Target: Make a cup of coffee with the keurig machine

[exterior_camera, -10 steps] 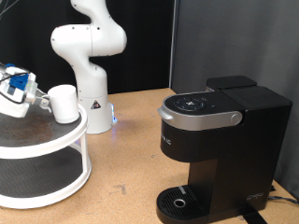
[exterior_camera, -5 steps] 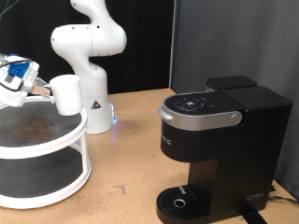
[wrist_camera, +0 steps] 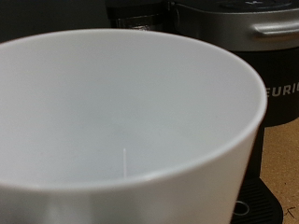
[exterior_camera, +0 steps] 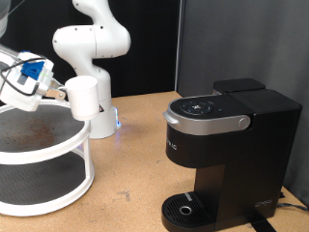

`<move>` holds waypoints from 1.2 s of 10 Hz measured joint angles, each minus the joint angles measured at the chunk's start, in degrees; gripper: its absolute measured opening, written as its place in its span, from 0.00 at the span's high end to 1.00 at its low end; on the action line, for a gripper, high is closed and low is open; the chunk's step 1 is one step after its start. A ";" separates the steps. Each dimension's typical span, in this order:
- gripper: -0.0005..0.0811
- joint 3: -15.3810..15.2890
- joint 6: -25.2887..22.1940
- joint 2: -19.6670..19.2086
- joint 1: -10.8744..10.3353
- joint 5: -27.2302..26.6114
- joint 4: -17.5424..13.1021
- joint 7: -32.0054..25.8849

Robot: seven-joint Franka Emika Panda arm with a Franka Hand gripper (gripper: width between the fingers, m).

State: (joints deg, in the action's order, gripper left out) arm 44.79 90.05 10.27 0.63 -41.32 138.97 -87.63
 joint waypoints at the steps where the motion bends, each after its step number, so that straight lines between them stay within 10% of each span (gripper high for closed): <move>1: 0.91 -0.71 4.94 0.83 0.08 -2.67 1.63 0.20; 5: 0.91 -11.28 33.20 8.61 -1.48 -24.37 13.30 4.95; 12: 0.91 -17.11 36.74 11.76 -2.17 -24.54 17.77 8.64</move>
State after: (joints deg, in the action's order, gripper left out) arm 27.69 126.79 22.02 -1.54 -65.86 156.74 -79.00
